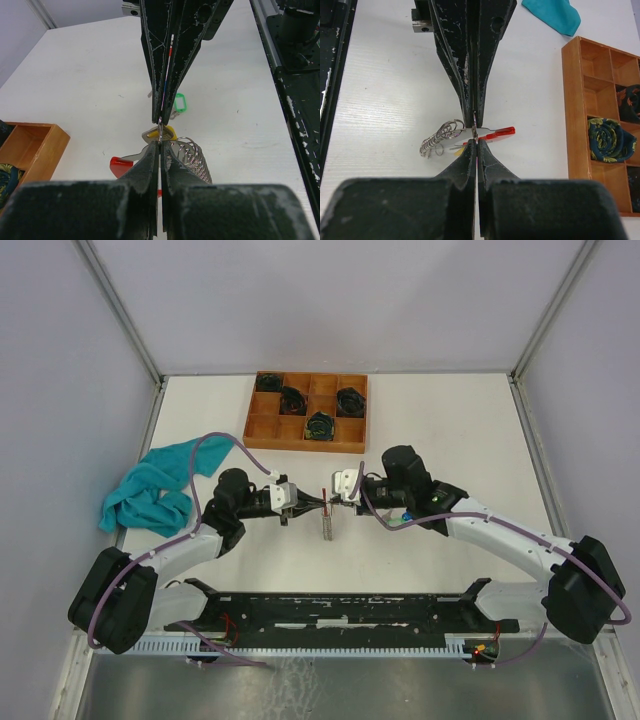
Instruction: Put the keys on the keyring
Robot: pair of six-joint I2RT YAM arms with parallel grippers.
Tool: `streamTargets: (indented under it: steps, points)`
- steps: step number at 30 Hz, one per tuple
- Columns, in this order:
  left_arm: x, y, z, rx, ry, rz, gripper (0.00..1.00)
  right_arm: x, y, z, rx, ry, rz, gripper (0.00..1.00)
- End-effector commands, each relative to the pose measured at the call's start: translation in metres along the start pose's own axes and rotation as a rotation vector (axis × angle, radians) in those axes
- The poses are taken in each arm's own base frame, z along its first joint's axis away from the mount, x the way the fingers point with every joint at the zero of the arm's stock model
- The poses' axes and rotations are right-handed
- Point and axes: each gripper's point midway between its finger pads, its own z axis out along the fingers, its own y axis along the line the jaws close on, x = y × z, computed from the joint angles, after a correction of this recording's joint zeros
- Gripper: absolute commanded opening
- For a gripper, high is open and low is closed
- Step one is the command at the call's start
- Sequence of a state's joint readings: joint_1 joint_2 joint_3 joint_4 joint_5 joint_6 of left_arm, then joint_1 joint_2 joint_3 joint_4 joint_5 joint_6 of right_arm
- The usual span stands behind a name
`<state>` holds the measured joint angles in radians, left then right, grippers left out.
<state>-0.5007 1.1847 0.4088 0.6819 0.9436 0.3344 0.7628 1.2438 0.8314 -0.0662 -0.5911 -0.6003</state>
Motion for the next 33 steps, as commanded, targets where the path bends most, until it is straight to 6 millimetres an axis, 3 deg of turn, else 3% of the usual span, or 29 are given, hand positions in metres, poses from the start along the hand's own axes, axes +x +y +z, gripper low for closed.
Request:
streamTargets:
  steps: [1, 33]
  points:
    - [-0.018, 0.008, 0.002, 0.006, -0.039, 0.086, 0.03, -0.026, -0.015, 0.000, 0.023, -0.072, -0.023, 0.01]
    - [-0.021, 0.005, 0.001, 0.018, -0.054, 0.103, 0.03, -0.029, -0.009, -0.012, -0.010, -0.146, 0.067, 0.01]
